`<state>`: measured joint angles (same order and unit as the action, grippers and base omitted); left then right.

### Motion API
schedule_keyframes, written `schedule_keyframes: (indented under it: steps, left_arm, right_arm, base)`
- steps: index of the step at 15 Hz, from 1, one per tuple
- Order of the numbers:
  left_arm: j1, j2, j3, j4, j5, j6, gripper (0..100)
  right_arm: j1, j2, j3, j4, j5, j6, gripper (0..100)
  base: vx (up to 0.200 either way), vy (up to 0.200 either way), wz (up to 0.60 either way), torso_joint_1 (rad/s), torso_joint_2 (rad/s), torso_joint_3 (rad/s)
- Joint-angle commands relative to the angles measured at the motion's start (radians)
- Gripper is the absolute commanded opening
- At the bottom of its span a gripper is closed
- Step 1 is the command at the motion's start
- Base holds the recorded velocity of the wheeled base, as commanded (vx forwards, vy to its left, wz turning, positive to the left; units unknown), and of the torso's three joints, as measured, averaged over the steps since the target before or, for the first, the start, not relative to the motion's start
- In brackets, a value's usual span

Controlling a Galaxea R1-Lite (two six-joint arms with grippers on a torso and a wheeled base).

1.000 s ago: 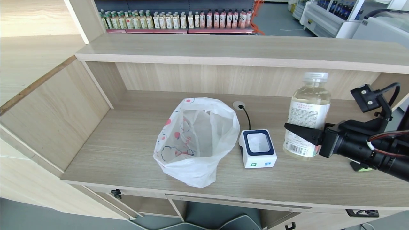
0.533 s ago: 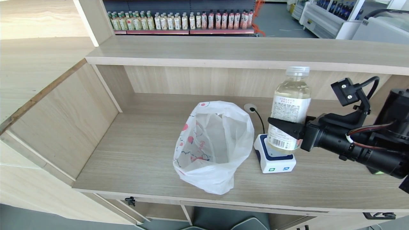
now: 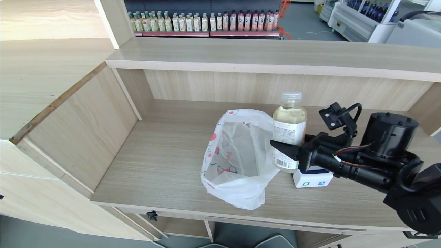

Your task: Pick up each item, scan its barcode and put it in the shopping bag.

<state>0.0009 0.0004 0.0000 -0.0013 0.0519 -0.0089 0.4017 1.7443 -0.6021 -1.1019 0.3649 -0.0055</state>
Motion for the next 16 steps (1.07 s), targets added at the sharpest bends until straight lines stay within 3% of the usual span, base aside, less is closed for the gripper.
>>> schedule_keyframes:
  steps: [1,5,8,16]
  left_arm:
    - [0.001,0.000,0.000,0.000,0.000,0.000,100]
    - [0.001,0.000,0.000,0.000,0.000,0.000,100]
    - [0.001,0.000,0.000,0.000,0.000,0.000,100]
    - [0.001,0.000,0.000,0.000,0.000,0.000,100]
  right_arm:
    - [0.005,0.100,0.004,-0.058,0.000,-0.034,0]
    - [0.020,0.276,0.004,-0.312,0.005,-0.120,0]
    - [0.045,0.362,-0.011,-0.421,-0.001,-0.129,0]
    - [0.028,0.480,-0.105,-0.469,0.003,-0.174,0]
  base:
    - [0.000,0.000,0.00,0.000,0.00,0.000]
    - [0.000,0.000,0.00,0.000,0.00,0.000]
    - [0.000,0.000,0.00,0.000,0.00,0.000]
    - [0.000,0.000,0.00,0.000,0.00,0.000]
